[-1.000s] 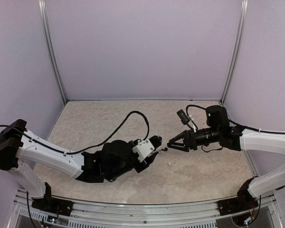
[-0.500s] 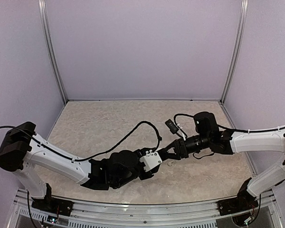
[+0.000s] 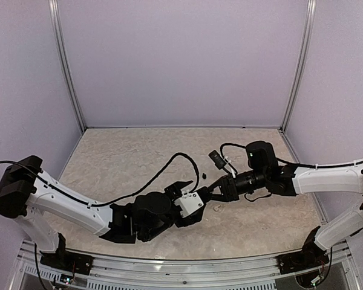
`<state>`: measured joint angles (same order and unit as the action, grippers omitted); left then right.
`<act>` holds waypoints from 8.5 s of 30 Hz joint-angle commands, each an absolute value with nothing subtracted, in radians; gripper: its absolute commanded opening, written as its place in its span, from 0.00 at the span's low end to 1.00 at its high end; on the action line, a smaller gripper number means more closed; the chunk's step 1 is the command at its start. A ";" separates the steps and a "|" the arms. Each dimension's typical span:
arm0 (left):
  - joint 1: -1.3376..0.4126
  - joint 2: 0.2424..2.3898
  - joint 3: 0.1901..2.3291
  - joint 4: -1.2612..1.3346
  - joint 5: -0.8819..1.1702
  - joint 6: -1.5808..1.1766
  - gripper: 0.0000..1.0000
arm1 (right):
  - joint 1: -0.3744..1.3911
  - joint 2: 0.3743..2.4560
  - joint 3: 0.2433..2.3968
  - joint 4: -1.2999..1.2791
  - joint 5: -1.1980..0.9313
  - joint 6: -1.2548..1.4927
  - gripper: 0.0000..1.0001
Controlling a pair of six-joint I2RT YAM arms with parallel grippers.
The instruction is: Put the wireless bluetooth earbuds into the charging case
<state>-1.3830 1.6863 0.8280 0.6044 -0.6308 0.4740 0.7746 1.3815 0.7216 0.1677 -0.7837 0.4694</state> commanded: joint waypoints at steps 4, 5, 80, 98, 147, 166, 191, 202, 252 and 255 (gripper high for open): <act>-1.388 1.516 0.710 0.720 -0.634 0.387 0.82 | 0.764 1.302 0.769 0.223 -0.775 0.404 0.17; -1.386 1.490 0.689 0.731 -0.618 0.364 0.83 | 0.757 1.290 0.772 0.237 -0.777 0.396 0.17; -1.134 1.398 0.761 0.879 0.190 -0.141 0.17 | 0.847 1.174 0.764 0.589 -0.858 0.321 0.35; -1.115 1.389 0.790 0.707 0.322 -0.101 0.10 | 0.846 1.154 0.822 0.335 -0.877 0.231 0.40; -1.106 1.373 0.736 0.790 0.287 -0.062 0.50 | 0.844 1.164 0.810 0.421 -0.810 0.287 0.22; -1.114 1.449 0.767 0.887 0.312 -0.118 0.39 | 0.847 1.200 0.789 0.542 -0.838 0.362 0.21; -1.116 1.471 0.792 0.887 0.299 -0.151 0.34 | 0.848 1.203 0.778 0.551 -0.844 0.361 0.21; -1.116 1.473 0.798 0.881 0.301 -0.163 0.38 | 0.847 1.206 0.778 0.553 -0.850 0.357 0.21; -1.207 1.405 0.756 0.764 0.240 0.039 0.09 | 0.805 1.168 0.857 0.365 -0.733 0.268 0.50; -1.198 1.403 0.747 0.772 0.242 0.025 0.09 | 0.799 1.156 0.856 0.348 -0.742 0.256 0.51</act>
<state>-1.2022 1.4315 0.7597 0.7456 0.2295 0.0265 0.8154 1.1778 0.8261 0.3935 -0.7574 0.2802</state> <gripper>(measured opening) 0.234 0.501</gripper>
